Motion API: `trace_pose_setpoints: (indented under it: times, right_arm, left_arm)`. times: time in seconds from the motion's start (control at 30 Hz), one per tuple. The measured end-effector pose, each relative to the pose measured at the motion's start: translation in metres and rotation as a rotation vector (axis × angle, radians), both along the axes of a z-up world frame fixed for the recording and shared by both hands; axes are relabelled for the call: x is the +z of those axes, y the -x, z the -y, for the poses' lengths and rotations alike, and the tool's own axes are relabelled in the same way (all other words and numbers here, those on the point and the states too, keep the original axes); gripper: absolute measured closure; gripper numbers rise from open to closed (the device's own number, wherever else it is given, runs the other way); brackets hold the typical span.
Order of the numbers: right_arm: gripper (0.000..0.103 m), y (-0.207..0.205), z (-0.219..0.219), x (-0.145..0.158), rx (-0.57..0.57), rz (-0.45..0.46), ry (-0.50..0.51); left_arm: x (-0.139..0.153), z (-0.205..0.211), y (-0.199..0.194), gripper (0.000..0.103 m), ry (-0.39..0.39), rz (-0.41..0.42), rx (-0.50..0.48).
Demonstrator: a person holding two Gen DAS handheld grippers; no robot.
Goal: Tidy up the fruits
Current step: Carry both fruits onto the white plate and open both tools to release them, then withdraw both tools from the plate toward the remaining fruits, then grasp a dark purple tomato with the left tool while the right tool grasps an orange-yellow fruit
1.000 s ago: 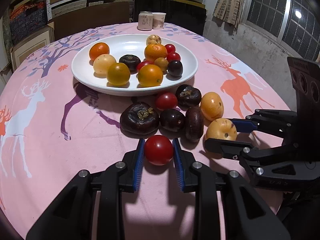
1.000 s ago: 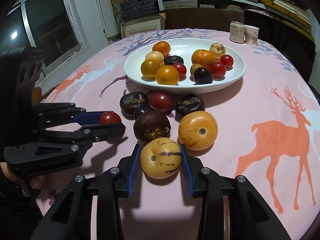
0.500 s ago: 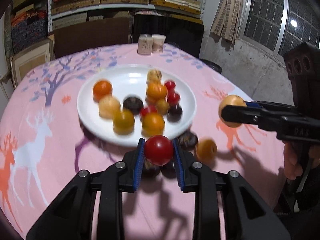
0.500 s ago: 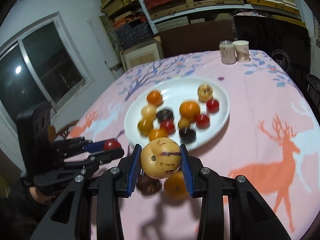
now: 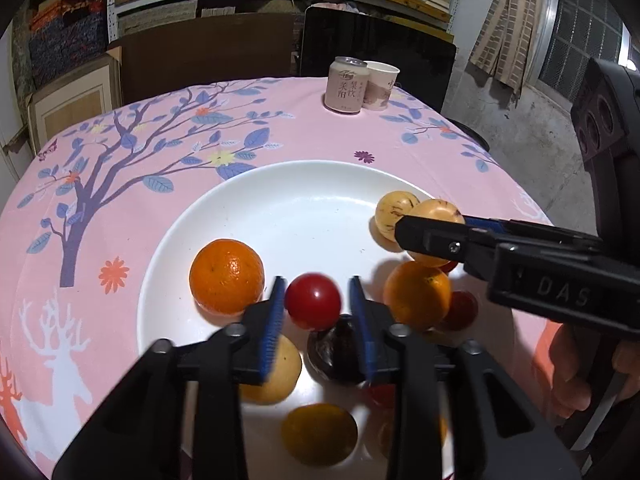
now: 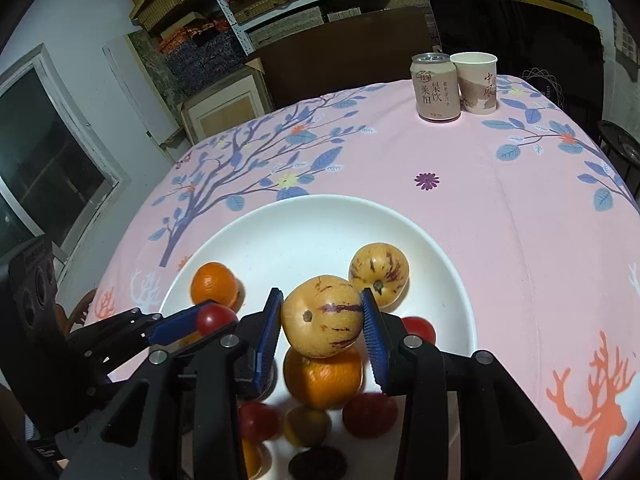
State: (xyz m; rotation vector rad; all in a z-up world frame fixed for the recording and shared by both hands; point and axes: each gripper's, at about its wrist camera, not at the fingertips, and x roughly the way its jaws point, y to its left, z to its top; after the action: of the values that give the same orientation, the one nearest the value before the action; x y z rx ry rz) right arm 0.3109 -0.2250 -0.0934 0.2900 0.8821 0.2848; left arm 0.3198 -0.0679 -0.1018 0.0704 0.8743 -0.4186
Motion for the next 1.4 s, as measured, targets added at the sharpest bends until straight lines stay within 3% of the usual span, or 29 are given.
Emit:
trace_pose_setpoints:
  times: [0.03, 0.1, 0.23, 0.37, 0.5, 0.67, 0.77, 0.97, 1.1, 1.17, 1.2, 1.4]
  right_arm:
    - [0.060, 0.000, 0.001, -0.001, 0.002, 0.000, -0.006]
    - [0.053, 0.007, 0.004, 0.003, 0.000, 0.022, -0.020]
    - [0.048, 0.036, 0.014, 0.020, -0.012, 0.080, -0.024]
    - [0.048, 0.086, 0.022, 0.032, -0.013, 0.129, 0.028]
    - [0.048, 0.139, 0.029, 0.020, 0.000, 0.140, 0.022]
    - [0.048, 0.171, 0.033, -0.002, -0.018, 0.132, -0.019]
    - [0.048, 0.175, 0.033, -0.008, -0.019, 0.107, -0.030]
    - [0.048, 0.177, 0.026, -0.013, -0.003, 0.085, 0.029]
    - [0.048, 0.177, 0.015, -0.019, 0.039, 0.065, 0.070]
    - [0.048, 0.180, 0.007, -0.019, 0.064, 0.067, 0.107]
    - [0.048, 0.183, 0.002, -0.019, 0.078, 0.068, 0.121]
    - [0.050, 0.191, -0.017, -0.021, 0.119, 0.085, 0.227]
  left_arm:
    - [0.001, -0.002, 0.002, 0.040, 0.010, 0.013, 0.009]
    - [0.008, -0.006, 0.010, 0.031, 0.029, 0.050, 0.014]
    - [0.021, -0.016, 0.039, 0.029, 0.049, 0.073, 0.005]
    - [0.026, -0.022, 0.091, 0.027, 0.015, 0.095, -0.044]
    - [0.010, -0.027, 0.142, 0.026, -0.075, 0.105, -0.081]
    - [-0.017, -0.034, 0.158, 0.026, -0.133, 0.051, -0.064]
    - [-0.024, -0.032, 0.159, 0.033, -0.152, 0.032, -0.075]
    - [-0.035, -0.017, 0.155, 0.036, -0.201, 0.059, -0.106]
    - [-0.040, -0.023, 0.140, 0.036, -0.131, -0.004, -0.090]
    - [-0.039, -0.023, 0.140, 0.047, -0.118, 0.000, -0.095]
    - [-0.038, -0.022, 0.142, 0.060, -0.117, 0.007, -0.111]
    - [-0.030, -0.031, 0.146, 0.061, -0.045, 0.027, -0.104]
